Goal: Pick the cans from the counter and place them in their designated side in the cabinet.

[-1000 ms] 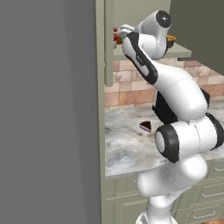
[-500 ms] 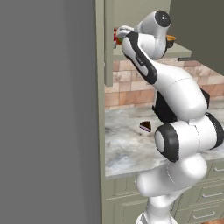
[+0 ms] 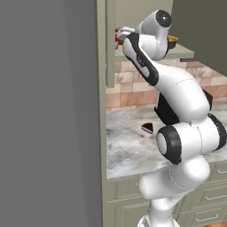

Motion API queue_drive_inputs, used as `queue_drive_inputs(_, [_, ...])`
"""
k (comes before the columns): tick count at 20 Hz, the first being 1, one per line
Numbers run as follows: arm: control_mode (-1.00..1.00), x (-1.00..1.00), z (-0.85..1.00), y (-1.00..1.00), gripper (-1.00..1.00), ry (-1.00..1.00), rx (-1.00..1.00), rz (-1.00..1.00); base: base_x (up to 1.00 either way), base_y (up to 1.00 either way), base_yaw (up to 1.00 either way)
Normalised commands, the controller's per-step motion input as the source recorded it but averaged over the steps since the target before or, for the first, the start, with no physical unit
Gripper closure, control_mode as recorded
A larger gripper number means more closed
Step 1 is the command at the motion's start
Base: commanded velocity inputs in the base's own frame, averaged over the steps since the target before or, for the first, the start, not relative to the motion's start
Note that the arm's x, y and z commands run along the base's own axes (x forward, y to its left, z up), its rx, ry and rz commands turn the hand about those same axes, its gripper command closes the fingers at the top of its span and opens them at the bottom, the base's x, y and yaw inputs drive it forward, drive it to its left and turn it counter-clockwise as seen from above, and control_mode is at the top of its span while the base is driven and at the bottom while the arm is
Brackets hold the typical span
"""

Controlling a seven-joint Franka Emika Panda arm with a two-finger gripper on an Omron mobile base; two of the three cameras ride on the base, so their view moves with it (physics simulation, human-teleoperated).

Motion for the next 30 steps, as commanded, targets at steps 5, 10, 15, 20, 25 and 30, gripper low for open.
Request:
queue_drive_inputs(5, [-1.00,0.04,-0.16,-0.06,-1.00,-0.04,-0.02,0.03,0.00,0.00,0.00])
queue_drive_inputs(10, [-1.00,0.05,0.00,-0.07,-1.00,-0.12,-0.01,0.04,0.00,0.00,0.00])
queue_drive_inputs(15, [-1.00,0.21,0.00,0.00,-1.00,-0.13,-0.02,0.04,0.00,0.00,0.00])
queue_drive_inputs(20, [-1.00,0.27,0.00,0.00,-1.00,-0.13,-0.02,0.04,0.00,0.00,0.00])
queue_drive_inputs(25, [-1.00,0.11,0.03,-0.01,-1.00,-0.17,-0.02,0.05,0.00,0.00,0.00])
queue_drive_inputs(30, [-1.00,-0.56,0.19,-0.09,-1.00,-0.19,-0.01,0.04,0.00,0.00,0.00])
